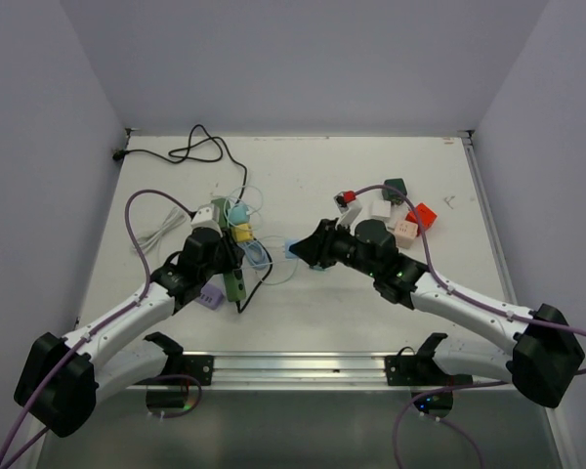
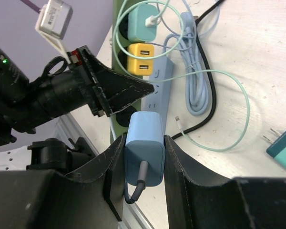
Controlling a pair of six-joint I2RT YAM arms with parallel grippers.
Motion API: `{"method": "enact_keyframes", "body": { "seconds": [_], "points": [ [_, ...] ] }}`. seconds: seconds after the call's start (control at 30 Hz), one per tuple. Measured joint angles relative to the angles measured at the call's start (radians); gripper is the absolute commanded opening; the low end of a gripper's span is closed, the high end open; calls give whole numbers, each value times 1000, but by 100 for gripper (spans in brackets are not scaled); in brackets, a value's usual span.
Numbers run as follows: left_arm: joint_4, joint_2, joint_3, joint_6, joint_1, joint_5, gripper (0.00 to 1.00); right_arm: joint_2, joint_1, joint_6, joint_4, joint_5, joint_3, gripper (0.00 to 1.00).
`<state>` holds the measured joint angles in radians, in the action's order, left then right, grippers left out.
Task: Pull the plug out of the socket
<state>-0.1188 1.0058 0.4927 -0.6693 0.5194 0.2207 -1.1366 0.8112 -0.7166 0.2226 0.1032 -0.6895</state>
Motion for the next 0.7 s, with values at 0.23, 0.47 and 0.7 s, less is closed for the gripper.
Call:
{"method": "enact_keyframes", "body": {
  "seconds": [0.23, 0.47, 0.7],
  "points": [
    [5, -3, 0, -9, 0, -8, 0, -16, -34, -2, -6, -10, 51, 0],
    [10, -3, 1, -27, -1, -21, 0, -133, -53, -34, 53, -4, 128, 0],
    [67, -2, -1, -31, -2, -64, 0, -264, -58, -61, 114, 47, 137, 11]
  ]
}}
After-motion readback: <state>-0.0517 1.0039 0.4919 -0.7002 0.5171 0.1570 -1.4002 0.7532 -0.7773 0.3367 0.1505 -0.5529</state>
